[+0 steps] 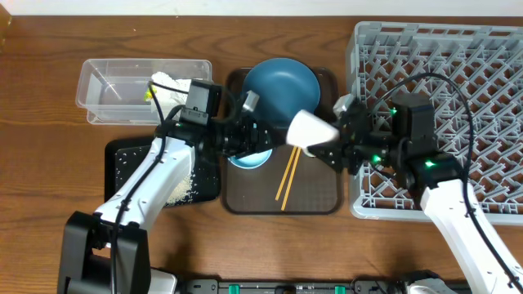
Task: Sort waste into correct bins and load items into the dishwasher rack
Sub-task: 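Place the cup upside down in the dish rack with the right gripper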
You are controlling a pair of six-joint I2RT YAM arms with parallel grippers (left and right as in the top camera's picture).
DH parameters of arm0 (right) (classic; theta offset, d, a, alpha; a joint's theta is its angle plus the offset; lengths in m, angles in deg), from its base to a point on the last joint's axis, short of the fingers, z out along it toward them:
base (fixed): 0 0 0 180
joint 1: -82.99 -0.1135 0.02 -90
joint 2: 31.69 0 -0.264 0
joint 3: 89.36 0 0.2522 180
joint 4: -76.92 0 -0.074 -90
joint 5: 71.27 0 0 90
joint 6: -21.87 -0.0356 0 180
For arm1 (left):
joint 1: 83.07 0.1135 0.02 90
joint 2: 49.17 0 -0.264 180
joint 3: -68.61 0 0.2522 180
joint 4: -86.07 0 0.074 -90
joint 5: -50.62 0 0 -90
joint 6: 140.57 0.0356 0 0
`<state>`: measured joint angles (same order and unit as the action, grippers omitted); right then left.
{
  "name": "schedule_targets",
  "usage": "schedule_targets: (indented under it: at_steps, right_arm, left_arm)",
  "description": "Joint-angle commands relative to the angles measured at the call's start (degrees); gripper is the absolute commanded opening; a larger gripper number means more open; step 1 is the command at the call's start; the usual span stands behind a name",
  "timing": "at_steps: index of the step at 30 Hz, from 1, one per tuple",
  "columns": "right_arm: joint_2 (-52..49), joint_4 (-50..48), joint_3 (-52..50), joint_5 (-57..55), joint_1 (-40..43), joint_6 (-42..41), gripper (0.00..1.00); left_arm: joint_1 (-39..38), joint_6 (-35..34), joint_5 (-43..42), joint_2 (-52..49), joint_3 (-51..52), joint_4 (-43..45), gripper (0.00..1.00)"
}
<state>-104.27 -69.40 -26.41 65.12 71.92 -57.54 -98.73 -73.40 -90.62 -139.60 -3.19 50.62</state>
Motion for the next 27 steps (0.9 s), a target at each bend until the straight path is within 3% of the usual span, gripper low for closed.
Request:
schedule_targets:
  at_steps: [1,11,21,27]
  right_arm:
    - [2.95,4.44,3.17,-10.10,4.22,-5.42,0.36]
    - [3.37,25.88,19.50,-28.04,21.99,-8.24,0.32]
    - [-4.22,34.14,28.92,-40.52,39.26,-14.29,0.03]
    - [-11.19,37.18,34.86,-43.52,47.60,-16.35,0.01]
  left_arm:
    - [1.79,3.41,16.98,1.42,-0.70,-2.69,0.70]
    - [3.76,8.20,32.94,11.96,-0.70,-11.32,0.80]
    - [3.76,8.20,33.14,12.92,-0.70,-12.59,0.81]
    - [3.76,8.20,33.14,12.92,-0.70,-13.18,0.81]
